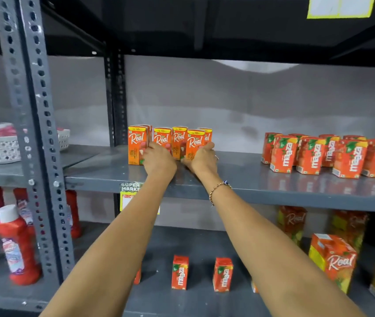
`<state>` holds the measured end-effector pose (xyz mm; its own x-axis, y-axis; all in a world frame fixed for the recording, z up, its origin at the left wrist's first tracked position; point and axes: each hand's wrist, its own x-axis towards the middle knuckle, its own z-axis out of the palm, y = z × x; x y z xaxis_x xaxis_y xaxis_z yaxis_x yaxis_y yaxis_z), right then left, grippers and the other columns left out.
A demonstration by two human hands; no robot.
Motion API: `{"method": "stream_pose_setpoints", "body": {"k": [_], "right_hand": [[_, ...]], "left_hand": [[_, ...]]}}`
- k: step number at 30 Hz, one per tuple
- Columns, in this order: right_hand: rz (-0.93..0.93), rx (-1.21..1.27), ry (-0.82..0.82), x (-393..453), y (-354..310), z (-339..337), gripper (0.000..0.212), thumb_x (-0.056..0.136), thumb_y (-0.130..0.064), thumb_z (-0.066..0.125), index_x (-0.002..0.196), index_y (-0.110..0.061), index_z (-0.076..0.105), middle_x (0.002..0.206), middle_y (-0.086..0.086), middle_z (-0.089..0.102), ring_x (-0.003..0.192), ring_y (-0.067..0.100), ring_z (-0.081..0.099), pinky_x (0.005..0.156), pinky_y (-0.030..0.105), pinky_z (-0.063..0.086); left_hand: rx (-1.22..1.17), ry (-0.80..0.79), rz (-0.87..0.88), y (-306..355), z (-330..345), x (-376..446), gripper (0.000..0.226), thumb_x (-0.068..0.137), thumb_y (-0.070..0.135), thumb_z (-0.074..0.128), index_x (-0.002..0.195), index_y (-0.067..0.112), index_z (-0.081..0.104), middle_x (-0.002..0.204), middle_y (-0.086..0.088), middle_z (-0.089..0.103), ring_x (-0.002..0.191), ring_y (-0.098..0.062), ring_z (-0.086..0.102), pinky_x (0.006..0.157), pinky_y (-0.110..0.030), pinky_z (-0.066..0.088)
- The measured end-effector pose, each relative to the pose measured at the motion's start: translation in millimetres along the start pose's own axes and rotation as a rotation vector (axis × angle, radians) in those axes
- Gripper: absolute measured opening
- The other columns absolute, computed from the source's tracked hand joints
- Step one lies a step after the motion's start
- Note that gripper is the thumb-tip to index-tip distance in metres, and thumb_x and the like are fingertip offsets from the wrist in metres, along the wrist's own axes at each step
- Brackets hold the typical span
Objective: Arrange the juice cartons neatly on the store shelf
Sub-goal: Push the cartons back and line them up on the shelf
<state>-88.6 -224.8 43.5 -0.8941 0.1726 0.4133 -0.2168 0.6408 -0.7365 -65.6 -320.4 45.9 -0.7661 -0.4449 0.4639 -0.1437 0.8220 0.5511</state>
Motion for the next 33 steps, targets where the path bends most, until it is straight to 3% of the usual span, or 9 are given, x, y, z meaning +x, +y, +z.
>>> {"method": "stream_pose_setpoints", "body": {"k": [5,10,33], "right_hand": [[0.125,0.007,0.1,9,10,-6,0.075,0.077,-0.024,0.075,0.132,-0.007,0.027,0.133,0.017,0.048,0.124,0.036,0.046,0.095,0.046,0.046],[0.078,-0.037,0.093,9,11,-2,0.073,0.078,-0.025,0.073,0.133,-0.009,0.027,0.133,0.017,0.049,0.123,0.036,0.048,0.095,0.045,0.046],[0.072,-0.018,0.108,-3,8,-2,0.07,0.083,-0.027,0.069,0.135,-0.01,0.026,0.134,0.017,0.046,0.123,0.035,0.047,0.097,0.044,0.046]], "left_hand": [[0.037,0.024,0.095,9,15,-4,0.064,0.09,0.027,0.06,0.134,-0.007,0.028,0.136,-0.026,0.043,0.125,-0.037,0.046,0.101,-0.038,0.041],[-0.027,0.026,0.111,7,19,-1,0.068,0.087,0.035,0.065,0.131,-0.003,0.03,0.134,-0.024,0.045,0.125,-0.036,0.047,0.1,-0.04,0.041],[-0.083,-0.026,0.163,5,18,-3,0.068,0.084,0.038,0.067,0.13,0.002,0.03,0.131,-0.022,0.047,0.121,-0.036,0.049,0.098,-0.041,0.043]]}}
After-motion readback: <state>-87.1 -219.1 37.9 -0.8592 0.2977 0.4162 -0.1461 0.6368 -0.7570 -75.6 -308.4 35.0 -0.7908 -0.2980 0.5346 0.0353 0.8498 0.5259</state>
